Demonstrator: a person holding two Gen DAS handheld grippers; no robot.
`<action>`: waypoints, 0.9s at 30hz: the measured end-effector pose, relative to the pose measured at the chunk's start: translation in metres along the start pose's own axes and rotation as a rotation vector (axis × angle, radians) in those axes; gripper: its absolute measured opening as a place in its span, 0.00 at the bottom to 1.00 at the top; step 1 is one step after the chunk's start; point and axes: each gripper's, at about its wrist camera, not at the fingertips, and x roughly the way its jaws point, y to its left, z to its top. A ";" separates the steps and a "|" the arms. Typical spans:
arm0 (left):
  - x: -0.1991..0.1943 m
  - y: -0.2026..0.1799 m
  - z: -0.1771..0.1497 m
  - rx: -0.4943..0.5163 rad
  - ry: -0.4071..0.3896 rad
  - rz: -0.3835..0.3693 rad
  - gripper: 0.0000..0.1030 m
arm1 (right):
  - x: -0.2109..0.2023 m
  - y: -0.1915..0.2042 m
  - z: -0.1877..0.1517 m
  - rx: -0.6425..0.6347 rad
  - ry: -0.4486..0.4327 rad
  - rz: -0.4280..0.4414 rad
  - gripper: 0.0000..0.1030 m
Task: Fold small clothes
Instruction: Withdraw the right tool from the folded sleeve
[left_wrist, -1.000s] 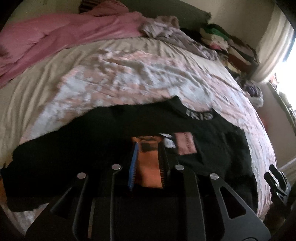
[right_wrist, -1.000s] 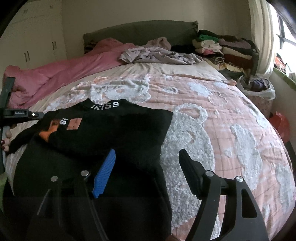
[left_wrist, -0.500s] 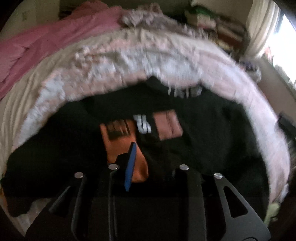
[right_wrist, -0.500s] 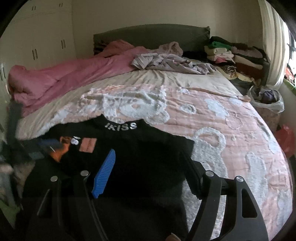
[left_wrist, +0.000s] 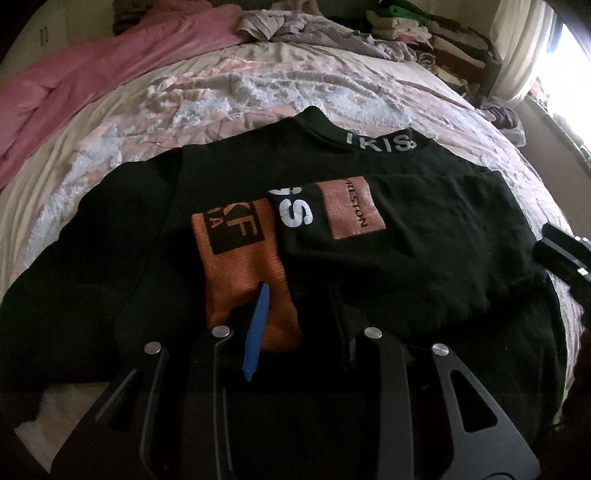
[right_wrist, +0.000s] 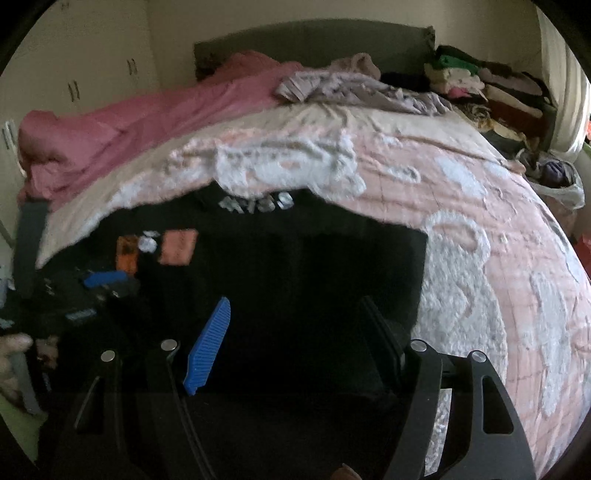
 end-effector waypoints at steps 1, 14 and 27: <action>0.000 0.001 0.000 -0.004 -0.002 -0.004 0.23 | 0.004 -0.003 -0.004 0.000 0.020 -0.011 0.68; -0.001 0.003 -0.002 -0.025 -0.012 -0.017 0.23 | 0.010 -0.037 -0.028 0.047 0.066 -0.111 0.69; -0.016 0.002 -0.010 -0.030 -0.022 -0.028 0.34 | 0.023 0.012 -0.031 -0.036 0.115 0.039 0.69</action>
